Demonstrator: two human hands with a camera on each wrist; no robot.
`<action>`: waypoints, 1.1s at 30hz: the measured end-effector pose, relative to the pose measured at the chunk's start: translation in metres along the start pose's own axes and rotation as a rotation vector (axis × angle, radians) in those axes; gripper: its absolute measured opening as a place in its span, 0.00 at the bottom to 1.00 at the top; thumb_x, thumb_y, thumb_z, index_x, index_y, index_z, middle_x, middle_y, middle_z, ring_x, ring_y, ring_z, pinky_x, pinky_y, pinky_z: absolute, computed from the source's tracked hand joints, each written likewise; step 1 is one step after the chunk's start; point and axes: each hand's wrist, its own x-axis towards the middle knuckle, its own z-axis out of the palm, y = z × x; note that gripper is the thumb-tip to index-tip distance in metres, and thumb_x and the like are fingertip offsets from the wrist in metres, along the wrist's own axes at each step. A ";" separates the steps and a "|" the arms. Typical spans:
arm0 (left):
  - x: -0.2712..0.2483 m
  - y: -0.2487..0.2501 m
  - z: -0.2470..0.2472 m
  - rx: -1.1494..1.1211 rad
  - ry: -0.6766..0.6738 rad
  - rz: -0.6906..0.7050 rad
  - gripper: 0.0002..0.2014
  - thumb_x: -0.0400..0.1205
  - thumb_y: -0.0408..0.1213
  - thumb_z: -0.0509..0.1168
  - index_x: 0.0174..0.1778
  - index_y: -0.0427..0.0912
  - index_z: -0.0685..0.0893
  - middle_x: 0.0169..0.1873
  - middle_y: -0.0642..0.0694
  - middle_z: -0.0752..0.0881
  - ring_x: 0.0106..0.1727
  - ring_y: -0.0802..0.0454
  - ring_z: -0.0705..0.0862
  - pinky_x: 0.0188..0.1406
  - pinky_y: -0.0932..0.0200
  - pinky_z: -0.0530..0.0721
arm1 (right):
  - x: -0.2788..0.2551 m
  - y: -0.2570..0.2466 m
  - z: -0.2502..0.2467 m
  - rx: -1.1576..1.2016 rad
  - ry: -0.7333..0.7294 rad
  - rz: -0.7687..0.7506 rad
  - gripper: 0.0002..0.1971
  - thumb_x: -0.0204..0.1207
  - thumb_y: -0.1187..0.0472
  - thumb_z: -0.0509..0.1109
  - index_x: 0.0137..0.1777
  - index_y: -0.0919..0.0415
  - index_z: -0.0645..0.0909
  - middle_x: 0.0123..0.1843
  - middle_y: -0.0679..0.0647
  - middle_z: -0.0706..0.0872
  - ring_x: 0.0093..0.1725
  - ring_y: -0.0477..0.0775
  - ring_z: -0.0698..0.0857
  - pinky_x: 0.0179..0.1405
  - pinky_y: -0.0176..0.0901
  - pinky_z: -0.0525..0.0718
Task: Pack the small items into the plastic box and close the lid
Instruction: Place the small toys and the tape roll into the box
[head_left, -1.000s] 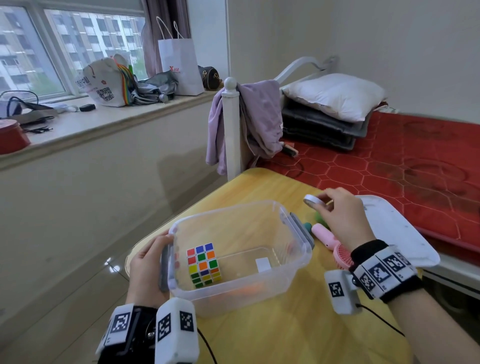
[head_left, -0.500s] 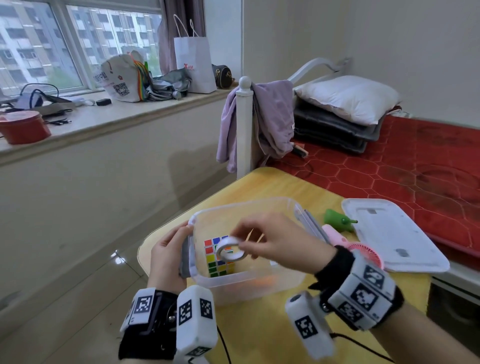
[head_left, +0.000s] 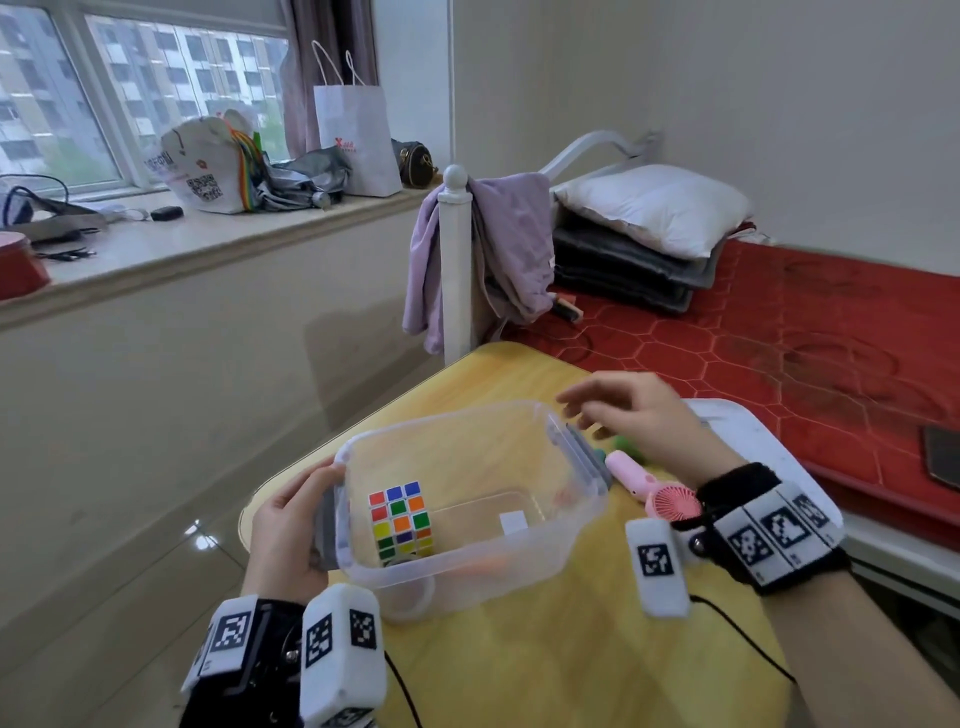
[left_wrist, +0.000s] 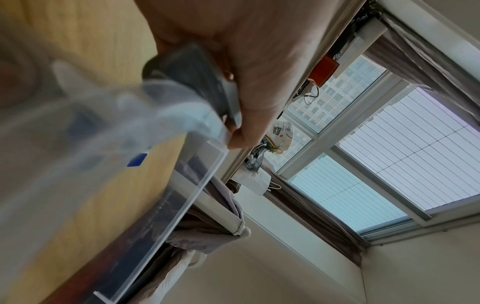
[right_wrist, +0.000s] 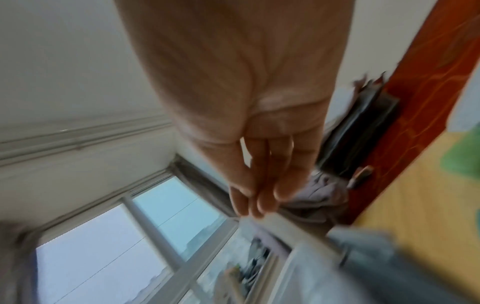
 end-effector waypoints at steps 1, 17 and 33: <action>0.000 0.000 -0.002 0.000 0.001 0.000 0.09 0.84 0.35 0.68 0.57 0.41 0.91 0.48 0.35 0.90 0.41 0.43 0.87 0.18 0.61 0.85 | 0.005 0.013 -0.008 -0.030 0.106 0.030 0.15 0.80 0.72 0.64 0.54 0.55 0.89 0.47 0.51 0.93 0.45 0.48 0.90 0.40 0.34 0.85; 0.005 0.001 -0.006 -0.121 -0.064 0.018 0.16 0.85 0.35 0.67 0.68 0.35 0.87 0.59 0.30 0.89 0.42 0.43 0.92 0.24 0.58 0.89 | 0.043 0.102 0.051 -0.801 -0.168 0.214 0.10 0.76 0.57 0.66 0.34 0.54 0.81 0.34 0.50 0.87 0.39 0.59 0.88 0.40 0.48 0.87; 0.007 -0.003 -0.007 -0.109 -0.053 0.014 0.16 0.86 0.38 0.67 0.68 0.40 0.88 0.59 0.32 0.90 0.56 0.35 0.90 0.29 0.54 0.90 | 0.017 -0.054 0.035 -0.114 -0.330 -0.189 0.18 0.75 0.61 0.75 0.65 0.53 0.86 0.56 0.47 0.91 0.54 0.42 0.88 0.54 0.30 0.84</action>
